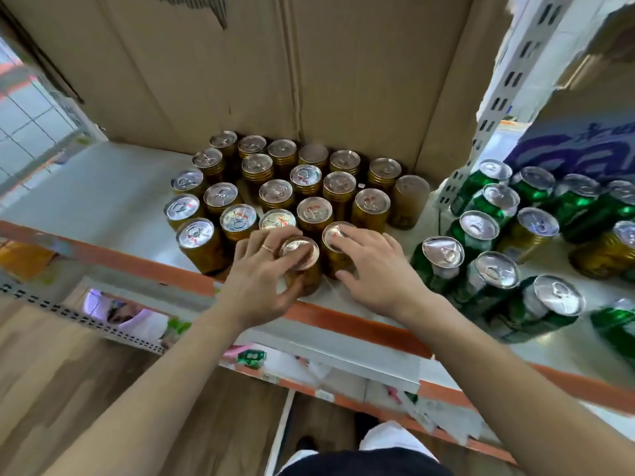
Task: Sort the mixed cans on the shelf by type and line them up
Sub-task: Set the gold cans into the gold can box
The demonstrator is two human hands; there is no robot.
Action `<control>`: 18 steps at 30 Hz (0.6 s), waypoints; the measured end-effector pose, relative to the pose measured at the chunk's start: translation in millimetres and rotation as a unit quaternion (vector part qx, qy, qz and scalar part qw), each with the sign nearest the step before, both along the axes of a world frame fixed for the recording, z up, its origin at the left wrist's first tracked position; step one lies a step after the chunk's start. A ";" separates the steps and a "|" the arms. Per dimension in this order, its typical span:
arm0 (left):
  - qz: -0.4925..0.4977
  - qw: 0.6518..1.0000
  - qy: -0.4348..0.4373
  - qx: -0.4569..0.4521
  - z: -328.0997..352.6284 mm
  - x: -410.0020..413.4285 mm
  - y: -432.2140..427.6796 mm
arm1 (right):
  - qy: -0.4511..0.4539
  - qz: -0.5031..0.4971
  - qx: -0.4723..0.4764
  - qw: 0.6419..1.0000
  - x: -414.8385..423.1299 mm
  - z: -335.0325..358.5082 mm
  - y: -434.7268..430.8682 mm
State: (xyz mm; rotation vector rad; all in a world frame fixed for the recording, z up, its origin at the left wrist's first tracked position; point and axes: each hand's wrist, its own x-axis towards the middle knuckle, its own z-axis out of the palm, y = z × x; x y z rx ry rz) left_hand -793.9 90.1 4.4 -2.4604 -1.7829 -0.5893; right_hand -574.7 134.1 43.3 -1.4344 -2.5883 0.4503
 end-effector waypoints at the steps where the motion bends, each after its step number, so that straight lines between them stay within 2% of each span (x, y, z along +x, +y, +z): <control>1: -0.013 1.000 0.015 0.004 -0.6 -3.7 2.3 | 0.002 -0.004 0.002 1.000 -0.8 -1.2 -1.4; 4: -0.050 0.997 0.056 0.035 -3.0 -12.3 7.7 | -0.003 -0.019 0.001 1.000 -3.4 -3.5 -6.3; 8: -0.068 0.994 0.035 0.072 -9.3 -10.0 4.2 | -0.040 -0.039 -0.006 0.998 -5.6 -1.1 -16.8; 14: -0.045 0.999 0.019 0.022 7.1 -2.4 4.3 | -0.033 -0.059 0.038 0.997 7.0 16.3 -37.9; 18: -0.030 0.999 -0.020 0.020 25.8 14.7 8.5 | -0.029 -0.098 0.074 0.992 24.1 30.2 -52.2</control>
